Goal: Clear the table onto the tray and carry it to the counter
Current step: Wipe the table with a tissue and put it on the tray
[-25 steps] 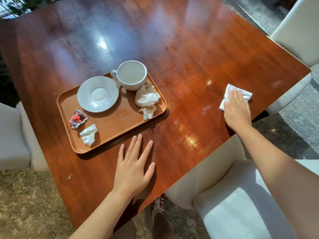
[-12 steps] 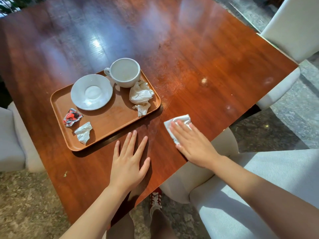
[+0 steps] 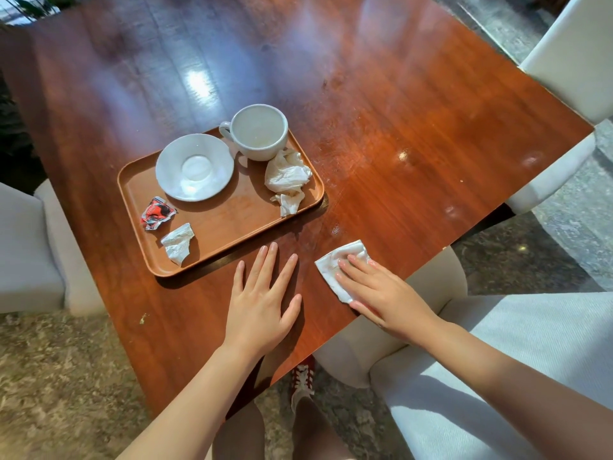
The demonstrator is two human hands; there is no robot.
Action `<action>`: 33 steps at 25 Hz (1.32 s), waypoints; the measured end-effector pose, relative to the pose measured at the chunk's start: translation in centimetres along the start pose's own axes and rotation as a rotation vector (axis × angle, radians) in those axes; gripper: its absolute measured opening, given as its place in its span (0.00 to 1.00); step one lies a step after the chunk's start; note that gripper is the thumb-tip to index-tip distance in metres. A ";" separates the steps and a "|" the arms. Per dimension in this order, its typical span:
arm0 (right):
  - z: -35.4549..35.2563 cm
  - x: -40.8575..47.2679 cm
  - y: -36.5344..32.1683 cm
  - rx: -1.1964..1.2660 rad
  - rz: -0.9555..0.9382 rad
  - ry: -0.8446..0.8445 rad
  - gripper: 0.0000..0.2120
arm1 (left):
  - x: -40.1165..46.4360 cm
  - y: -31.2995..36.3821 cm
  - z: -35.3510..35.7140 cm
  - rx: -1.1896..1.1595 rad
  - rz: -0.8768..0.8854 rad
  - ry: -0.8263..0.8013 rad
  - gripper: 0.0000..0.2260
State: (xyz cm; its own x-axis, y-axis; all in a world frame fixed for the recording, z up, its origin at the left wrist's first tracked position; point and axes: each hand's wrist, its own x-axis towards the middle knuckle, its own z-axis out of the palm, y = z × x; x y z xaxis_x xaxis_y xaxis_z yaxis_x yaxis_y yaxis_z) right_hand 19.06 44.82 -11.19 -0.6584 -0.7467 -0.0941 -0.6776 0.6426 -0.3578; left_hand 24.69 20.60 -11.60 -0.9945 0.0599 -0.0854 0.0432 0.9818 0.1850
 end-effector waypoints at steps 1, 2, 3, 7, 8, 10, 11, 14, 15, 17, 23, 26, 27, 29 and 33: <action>0.3 -0.1 -0.2 0.014 0.006 0.021 0.22 | 0.0 0.0 0.0 0.005 0.002 0.003 0.27; 0.6 -0.3 -0.6 0.043 0.012 0.047 0.22 | 0.0 0.0 0.0 0.007 0.005 0.008 0.27; 1.0 -0.5 -1.1 0.073 0.008 0.066 0.21 | -0.1 0.0 0.1 0.006 0.009 0.011 0.27; 2.6 -1.9 -3.1 0.122 -0.108 0.078 0.19 | -0.1 -0.3 0.2 0.013 0.028 0.021 0.27; 2.8 -2.3 -3.4 0.137 -0.141 0.073 0.19 | -0.1 -0.3 0.2 0.011 0.032 0.021 0.27; 2.7 -2.5 -3.6 0.162 -0.178 0.056 0.19 | -0.2 -0.7 0.2 0.010 0.049 0.014 0.27; 2.6 -2.5 -3.7 0.172 -0.182 0.050 0.19 | -0.3 -1.1 0.1 0.011 0.059 0.008 0.27; 2.1 -2.7 -4.3 0.204 -0.193 0.005 0.18 | -1.4 -2.6 -0.3 0.015 0.075 -0.019 0.26; 1.8 -2.9 -4.9 0.230 -0.180 -0.004 0.18 | -1.8 -3.0 -0.4 0.023 0.073 -0.031 0.26; 0.8 -3.1 -6.5 0.355 -0.072 0.023 0.20 | -2.6 -3.8 -0.5 0.032 0.062 -0.045 0.26; -3.6 6.8 -9.8 0.452 0.103 0.351 0.21 | -4.0 -5.3 -1.1 0.015 0.055 -0.071 0.27; -4.3 13.7 -10.0 0.342 0.158 0.453 0.20 | -3.9 -5.2 -1.1 0.006 0.064 -0.080 0.27; -4.0 15.6 -10.0 0.296 0.180 0.449 0.20 | -3.9 -5.3 -1.0 0.001 0.064 -0.081 0.27; -2.7 18.5 -9.9 0.193 0.210 0.403 0.19 | -3.9 -5.4 -0.9 -0.016 0.062 -0.079 0.27; 0.2 21.0 -9.8 0.062 0.210 0.309 0.17 | -3.9 -5.6 -0.8 -0.026 0.063 -0.070 0.27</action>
State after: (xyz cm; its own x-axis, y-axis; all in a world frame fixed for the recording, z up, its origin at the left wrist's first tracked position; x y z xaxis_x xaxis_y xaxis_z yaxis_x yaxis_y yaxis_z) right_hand 11.96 22.83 -9.79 -0.8550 -0.5067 0.1103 -0.5026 0.7573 -0.4170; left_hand 28.28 14.76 -11.49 -0.9808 0.1349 -0.1407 0.1022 0.9706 0.2178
